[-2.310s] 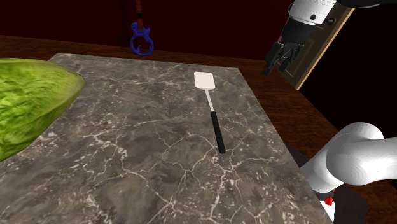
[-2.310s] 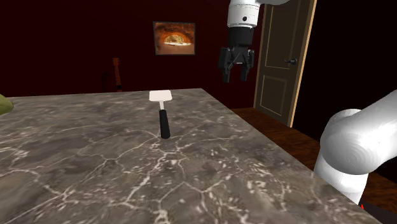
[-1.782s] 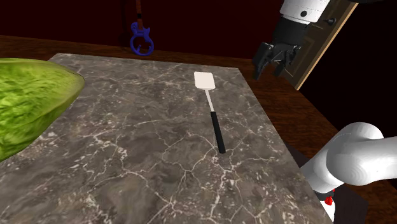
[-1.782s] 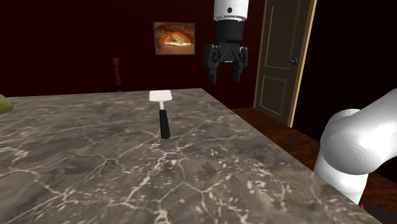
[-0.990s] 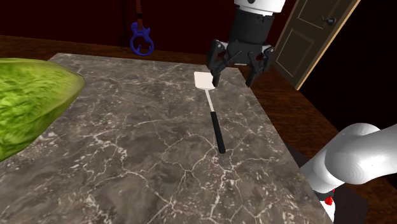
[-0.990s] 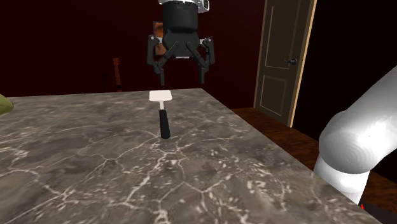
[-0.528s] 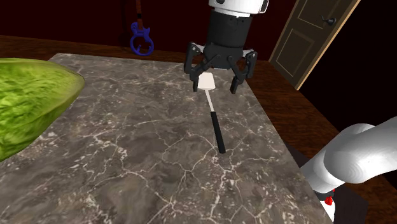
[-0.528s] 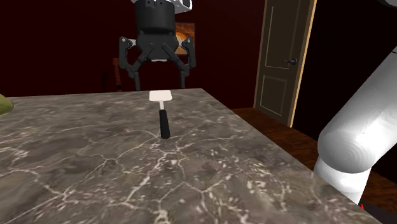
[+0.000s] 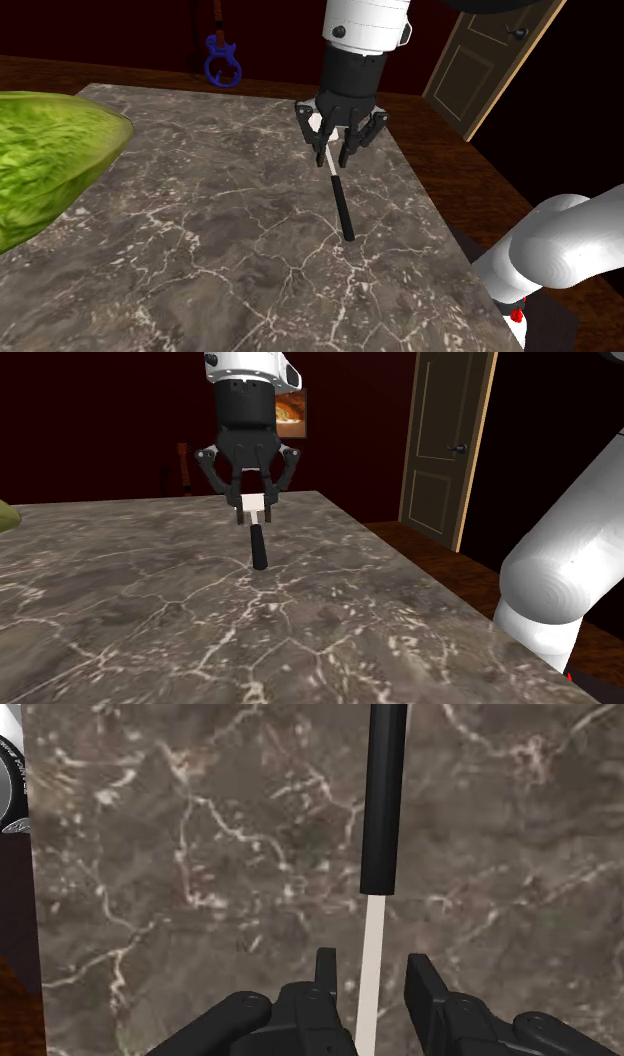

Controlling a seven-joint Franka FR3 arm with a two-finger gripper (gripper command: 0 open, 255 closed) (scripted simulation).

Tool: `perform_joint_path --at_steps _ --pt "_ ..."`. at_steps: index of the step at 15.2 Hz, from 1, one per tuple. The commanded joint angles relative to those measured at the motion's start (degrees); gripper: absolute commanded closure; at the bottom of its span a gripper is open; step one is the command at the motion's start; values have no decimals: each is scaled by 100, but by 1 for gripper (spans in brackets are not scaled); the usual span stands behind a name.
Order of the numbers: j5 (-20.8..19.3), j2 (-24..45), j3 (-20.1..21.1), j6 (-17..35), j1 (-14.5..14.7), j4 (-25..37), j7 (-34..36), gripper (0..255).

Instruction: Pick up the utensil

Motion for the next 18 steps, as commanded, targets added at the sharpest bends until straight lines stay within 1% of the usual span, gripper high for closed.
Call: perform_joint_path --at_steps 1,8,18 --pt "0 0 1 7 0 -6 -1 255" --pt "2 -2 2 4 1 -4 2 255" --pt "-126 188 -43 -738 -67 912 142 255"
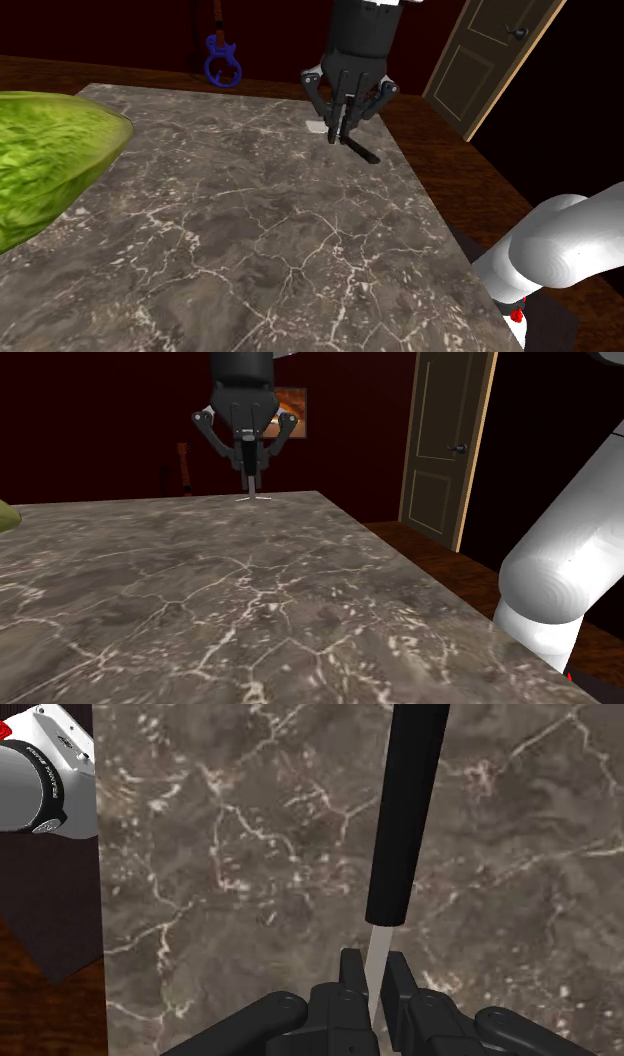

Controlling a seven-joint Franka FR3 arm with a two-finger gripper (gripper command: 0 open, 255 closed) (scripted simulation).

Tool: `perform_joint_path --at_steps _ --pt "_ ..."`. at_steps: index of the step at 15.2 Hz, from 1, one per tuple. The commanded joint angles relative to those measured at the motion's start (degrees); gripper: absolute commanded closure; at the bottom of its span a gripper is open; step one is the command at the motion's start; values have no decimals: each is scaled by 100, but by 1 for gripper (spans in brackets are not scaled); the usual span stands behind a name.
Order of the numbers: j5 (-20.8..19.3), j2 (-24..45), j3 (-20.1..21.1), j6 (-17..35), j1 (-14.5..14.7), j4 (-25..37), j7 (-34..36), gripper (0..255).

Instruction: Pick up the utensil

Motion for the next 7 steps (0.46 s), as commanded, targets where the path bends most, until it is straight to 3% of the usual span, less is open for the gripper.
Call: perform_joint_path --at_steps 1,7 --pt "-29 50 -7 -141 -16 184 24 255" --pt "-97 184 6 -452 -47 617 106 255"
